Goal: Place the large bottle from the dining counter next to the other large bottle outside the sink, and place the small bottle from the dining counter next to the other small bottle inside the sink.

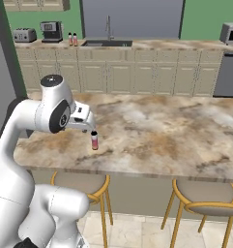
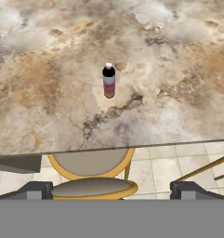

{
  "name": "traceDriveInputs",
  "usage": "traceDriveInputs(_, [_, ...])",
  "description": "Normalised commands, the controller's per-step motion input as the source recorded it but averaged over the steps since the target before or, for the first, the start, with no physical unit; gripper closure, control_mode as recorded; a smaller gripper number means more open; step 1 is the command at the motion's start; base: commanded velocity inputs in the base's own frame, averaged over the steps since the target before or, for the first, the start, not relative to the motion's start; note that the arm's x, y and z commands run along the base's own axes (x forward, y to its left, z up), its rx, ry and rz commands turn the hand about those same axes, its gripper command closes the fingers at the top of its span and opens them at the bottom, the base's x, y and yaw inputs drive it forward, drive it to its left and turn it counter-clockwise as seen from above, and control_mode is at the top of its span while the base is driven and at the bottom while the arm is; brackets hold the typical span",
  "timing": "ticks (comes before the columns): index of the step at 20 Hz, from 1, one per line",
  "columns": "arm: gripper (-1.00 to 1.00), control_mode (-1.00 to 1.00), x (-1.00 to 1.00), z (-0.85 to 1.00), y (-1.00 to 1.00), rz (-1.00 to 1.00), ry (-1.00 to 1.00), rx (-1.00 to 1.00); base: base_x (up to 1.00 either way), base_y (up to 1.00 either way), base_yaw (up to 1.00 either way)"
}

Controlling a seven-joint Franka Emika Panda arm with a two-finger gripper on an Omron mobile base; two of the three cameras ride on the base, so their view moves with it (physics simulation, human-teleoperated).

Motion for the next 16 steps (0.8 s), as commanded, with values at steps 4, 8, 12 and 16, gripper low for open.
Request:
traceDriveInputs(4, [-1.00, 1.00, 0.00, 0.00, 0.00, 0.00, 0.00, 0.00, 0.00, 0.00, 0.00])
traceDriveInputs(8, [-1.00, 1.00, 0.00, 0.00, 0.00, 0.00, 0.00, 0.00, 0.00, 0.00, 0.00])
traceDriveInputs(12, [-1.00, -1.00, 0.00, 0.00, 0.00, 0.00, 0.00, 0.00, 0.00, 0.00, 0.00])
traceDriveInputs(16, [-1.00, -1.00, 0.21, 0.00, 0.12, 0.00, 0.00, 0.00, 0.00, 0.00, 0.00])
